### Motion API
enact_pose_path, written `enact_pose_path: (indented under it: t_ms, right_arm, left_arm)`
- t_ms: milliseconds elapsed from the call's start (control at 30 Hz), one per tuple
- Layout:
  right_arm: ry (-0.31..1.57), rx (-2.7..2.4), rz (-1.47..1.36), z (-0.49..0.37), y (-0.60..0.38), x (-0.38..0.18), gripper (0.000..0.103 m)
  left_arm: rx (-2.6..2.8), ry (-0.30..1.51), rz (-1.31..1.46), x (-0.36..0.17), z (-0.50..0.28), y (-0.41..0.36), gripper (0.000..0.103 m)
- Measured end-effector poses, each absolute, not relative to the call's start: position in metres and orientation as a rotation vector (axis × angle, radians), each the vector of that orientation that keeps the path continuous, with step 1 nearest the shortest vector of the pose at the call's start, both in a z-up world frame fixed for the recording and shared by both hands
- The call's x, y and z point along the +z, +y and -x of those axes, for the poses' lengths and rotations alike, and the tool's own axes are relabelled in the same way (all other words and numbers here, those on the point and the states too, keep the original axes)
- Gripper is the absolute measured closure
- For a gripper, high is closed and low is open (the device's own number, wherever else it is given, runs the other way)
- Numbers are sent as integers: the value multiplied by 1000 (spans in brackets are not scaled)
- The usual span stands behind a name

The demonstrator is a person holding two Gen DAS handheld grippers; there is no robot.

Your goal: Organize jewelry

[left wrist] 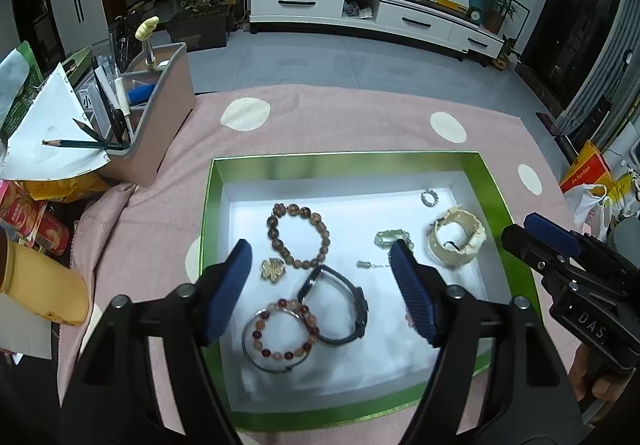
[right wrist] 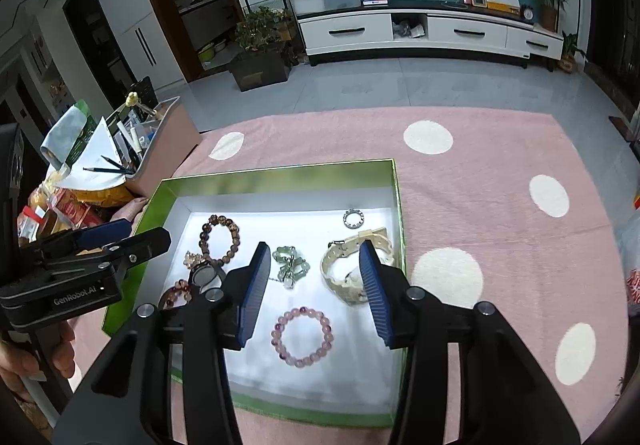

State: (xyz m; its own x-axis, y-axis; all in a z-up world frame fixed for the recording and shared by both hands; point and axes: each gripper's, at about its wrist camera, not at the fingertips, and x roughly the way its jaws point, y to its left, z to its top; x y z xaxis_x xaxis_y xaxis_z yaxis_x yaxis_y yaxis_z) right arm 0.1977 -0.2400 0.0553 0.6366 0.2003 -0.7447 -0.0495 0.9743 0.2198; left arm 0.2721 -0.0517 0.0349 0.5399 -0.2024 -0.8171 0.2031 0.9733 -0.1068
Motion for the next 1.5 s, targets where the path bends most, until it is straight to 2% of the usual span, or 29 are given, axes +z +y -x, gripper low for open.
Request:
enact_pose_path:
  t_ms: [67, 133, 267, 300, 367, 567, 833, 1500]
  right_arm:
    - [866, 139, -180, -192, -241, 59, 45]
    - [857, 131, -169, -186, -242, 63, 39]
    - [854, 107, -142, -174, -243, 69, 28]
    - [857, 103, -139, -171, -244, 70, 27]
    - [866, 94, -135, -167, -246, 72, 18]
    - [888, 69, -122, -155, -248, 78, 8]
    - [889, 52, -79, -139, -243, 92, 1]
    - [884, 35, -17, -132, -228, 132, 1]
  left_arm:
    - [-241, 971, -5, 38, -267, -53, 20]
    - [-248, 970, -7, 40, -260, -54, 13]
    - [-253, 973, -30, 44, -248, -57, 7]
    - [-252, 975, -34, 44, -246, -58, 6]
    - [-250, 980, -41, 46, -241, -58, 3]
    - [-243, 976, -58, 53, -227, -55, 2]
    - [-222, 958, -101, 68, -212, -52, 2]
    - [-168, 895, -173, 119, -191, -50, 2]
